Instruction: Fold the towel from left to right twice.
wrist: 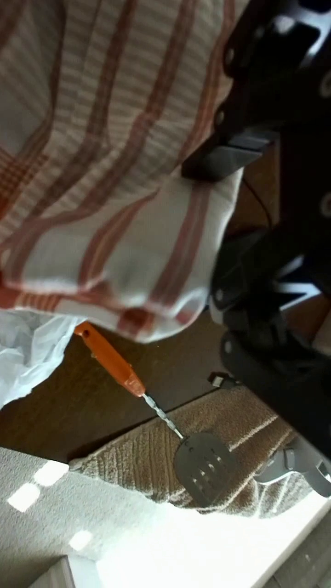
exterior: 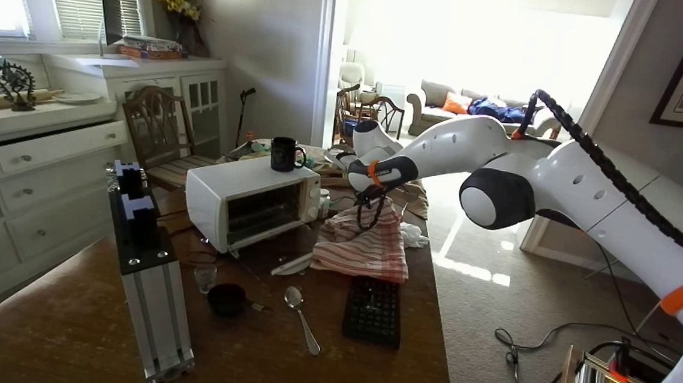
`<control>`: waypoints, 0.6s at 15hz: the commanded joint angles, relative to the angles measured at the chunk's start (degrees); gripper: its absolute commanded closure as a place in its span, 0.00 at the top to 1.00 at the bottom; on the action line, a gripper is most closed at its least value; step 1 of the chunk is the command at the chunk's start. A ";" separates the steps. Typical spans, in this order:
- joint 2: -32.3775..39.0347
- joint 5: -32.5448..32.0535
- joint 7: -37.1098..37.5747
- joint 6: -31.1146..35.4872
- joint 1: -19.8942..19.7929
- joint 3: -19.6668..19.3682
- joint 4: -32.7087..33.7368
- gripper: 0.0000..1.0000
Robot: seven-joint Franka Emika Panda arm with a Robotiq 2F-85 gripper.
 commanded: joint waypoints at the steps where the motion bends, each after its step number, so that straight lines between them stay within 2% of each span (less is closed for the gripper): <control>1: 0.77 -0.42 2.77 2.62 -0.10 -1.44 3.21 0.89; 2: 0.73 -0.82 3.09 3.39 0.04 -2.10 3.63 0.98; 3: 0.84 -1.46 3.91 4.74 0.37 -3.26 3.89 1.00; 6: -4.32 -0.75 -1.89 0.05 1.03 -2.72 -0.22 1.00; 9: -11.89 0.01 -10.58 -1.95 1.53 -0.43 -6.67 1.00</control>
